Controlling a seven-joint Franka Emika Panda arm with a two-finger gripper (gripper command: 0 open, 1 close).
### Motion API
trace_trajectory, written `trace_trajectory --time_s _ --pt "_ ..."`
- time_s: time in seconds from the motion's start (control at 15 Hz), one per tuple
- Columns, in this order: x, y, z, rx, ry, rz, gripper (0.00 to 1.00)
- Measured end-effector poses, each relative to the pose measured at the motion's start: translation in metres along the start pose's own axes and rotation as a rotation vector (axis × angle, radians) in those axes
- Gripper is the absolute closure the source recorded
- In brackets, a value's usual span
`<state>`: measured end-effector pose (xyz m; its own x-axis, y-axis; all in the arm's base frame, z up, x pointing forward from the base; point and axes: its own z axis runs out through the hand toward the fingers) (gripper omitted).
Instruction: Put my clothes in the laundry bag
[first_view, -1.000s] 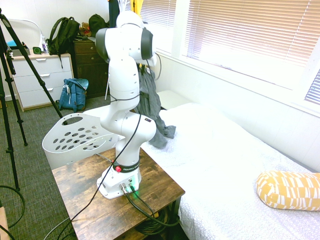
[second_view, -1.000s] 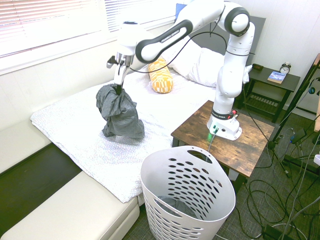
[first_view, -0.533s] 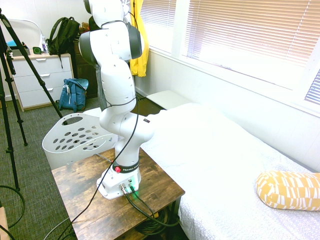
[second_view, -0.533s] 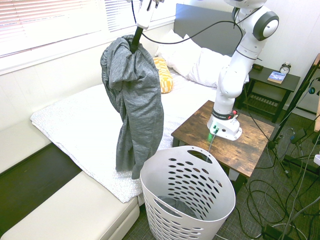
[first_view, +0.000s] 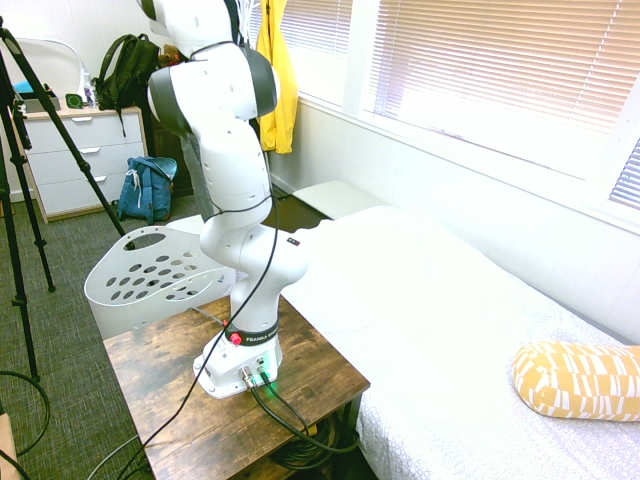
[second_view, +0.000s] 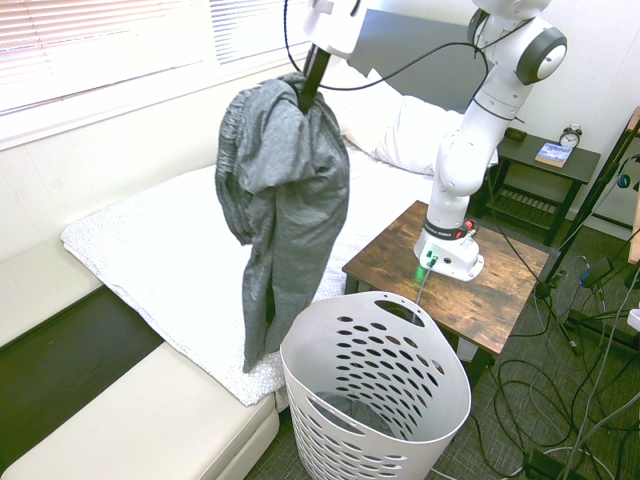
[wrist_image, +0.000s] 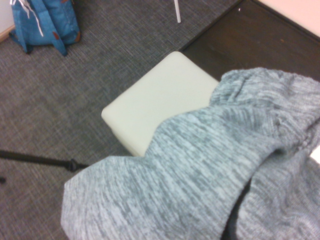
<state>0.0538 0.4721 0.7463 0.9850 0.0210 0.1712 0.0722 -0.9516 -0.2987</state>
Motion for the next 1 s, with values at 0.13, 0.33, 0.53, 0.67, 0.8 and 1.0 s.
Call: trace_trajectory --time_s 0.13,0.33,0.53,0.67,0.8,1.0 --pt "-0.018 0.02 0.033 -0.057 -0.048 -0.023 1.0" --pt "-0.054 0.044 0.112 -0.145 -0.119 -0.057 1.0" --pt "-0.118 0.071 0.206 -0.23 -0.173 -0.12 1.0" --pt "-0.157 0.09 0.251 -0.269 -0.19 -0.165 1.0" --pt "-0.178 0.104 0.278 -0.31 -0.214 -0.193 0.0" --pt "-0.184 0.113 0.306 -0.346 -0.266 -0.2 0.0"
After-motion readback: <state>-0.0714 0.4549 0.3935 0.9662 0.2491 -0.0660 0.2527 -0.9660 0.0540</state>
